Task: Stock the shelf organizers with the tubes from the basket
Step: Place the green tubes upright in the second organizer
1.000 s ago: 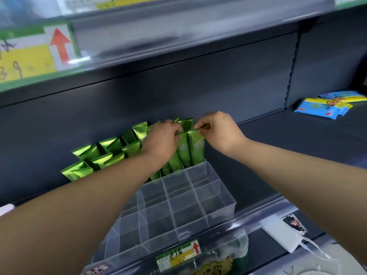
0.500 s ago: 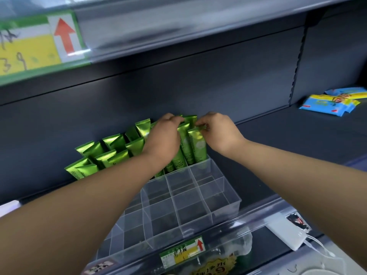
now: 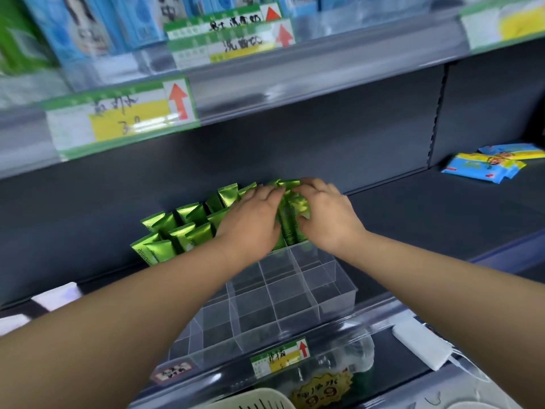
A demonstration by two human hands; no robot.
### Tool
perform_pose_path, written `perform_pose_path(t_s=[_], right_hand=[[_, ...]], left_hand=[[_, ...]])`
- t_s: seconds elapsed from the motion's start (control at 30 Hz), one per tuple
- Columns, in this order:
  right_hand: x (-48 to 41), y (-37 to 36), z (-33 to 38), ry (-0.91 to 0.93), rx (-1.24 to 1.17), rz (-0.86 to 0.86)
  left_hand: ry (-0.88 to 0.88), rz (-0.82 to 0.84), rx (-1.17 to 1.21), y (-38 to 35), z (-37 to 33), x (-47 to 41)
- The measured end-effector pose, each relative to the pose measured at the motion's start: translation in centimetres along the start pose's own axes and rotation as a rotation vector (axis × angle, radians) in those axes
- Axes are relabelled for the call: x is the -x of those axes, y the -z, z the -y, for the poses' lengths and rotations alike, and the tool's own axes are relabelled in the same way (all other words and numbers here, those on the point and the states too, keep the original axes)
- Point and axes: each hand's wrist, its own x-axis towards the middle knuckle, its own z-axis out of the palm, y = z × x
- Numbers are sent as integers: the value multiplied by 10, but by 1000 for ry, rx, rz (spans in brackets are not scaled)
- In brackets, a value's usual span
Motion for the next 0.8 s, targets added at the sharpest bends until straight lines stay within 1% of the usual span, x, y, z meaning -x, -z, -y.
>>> perform_pose_path(t_s=[0.2, 0.4, 0.6, 0.8], right_hand=[[30, 1, 18, -5, 5, 47], [63, 1, 39, -1, 44, 128], [95, 7, 66, 35, 72, 187], [125, 8, 95, 59, 56, 215]], left_hand=[[48, 14, -46, 17, -6, 33], [54, 11, -124, 30, -3, 77], [88, 1, -134, 36, 5, 133], [165, 17, -142, 38, 12, 185]])
